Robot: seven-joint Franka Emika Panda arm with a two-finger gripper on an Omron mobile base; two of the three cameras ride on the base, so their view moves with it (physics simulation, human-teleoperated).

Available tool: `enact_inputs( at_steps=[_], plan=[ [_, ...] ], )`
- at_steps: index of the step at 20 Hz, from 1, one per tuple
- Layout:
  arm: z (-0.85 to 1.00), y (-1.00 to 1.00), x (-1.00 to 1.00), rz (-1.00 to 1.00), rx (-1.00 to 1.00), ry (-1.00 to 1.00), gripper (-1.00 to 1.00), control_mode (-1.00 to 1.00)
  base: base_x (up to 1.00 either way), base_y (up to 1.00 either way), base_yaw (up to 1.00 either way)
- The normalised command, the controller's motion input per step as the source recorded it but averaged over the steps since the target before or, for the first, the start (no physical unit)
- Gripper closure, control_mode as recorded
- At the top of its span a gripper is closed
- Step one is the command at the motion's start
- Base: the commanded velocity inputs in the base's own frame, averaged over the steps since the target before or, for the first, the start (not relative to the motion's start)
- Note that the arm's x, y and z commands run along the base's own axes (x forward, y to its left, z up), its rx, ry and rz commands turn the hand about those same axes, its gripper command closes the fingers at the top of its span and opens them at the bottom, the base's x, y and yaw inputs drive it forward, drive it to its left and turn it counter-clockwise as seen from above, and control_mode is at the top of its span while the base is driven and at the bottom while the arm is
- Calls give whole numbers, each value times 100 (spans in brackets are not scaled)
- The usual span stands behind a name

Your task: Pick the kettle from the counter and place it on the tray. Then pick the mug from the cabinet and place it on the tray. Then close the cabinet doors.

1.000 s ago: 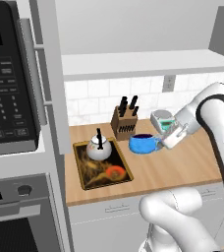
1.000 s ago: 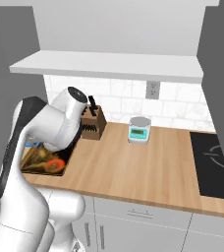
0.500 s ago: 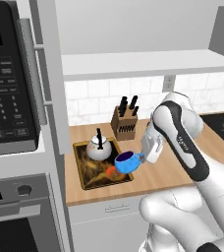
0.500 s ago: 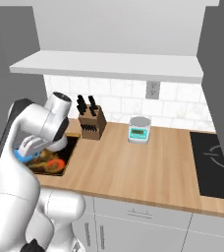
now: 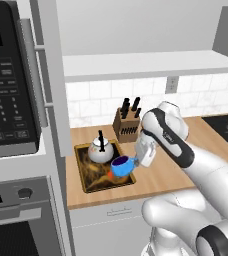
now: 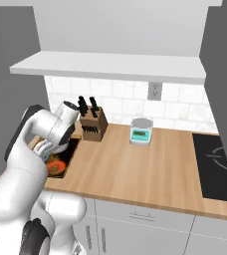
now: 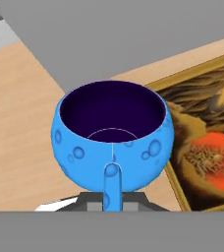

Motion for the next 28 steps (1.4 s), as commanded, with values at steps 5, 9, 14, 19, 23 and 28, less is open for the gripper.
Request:
enact_inputs(
  at_steps=[5, 9, 14, 19, 23, 28],
  plan=[
    [-43, 15, 26, 0, 0, -5, 100, -100, 0, 0, 0],
    [-44, 21, 24, 0, 0, -4, 100, -100, 0, 0, 0],
    [-42, 20, 33, -7, 0, -8, 100, -100, 0, 0, 0],
    [-41, 5, 37, -6, 0, -7, 100, -100, 0, 0, 0],
    [-33, 0, 29, -1, 0, -5, 100, -100, 0, 0, 0],
    [-16, 3, 21, 0, 0, -3, 100, -100, 0, 0, 0]
  ],
)
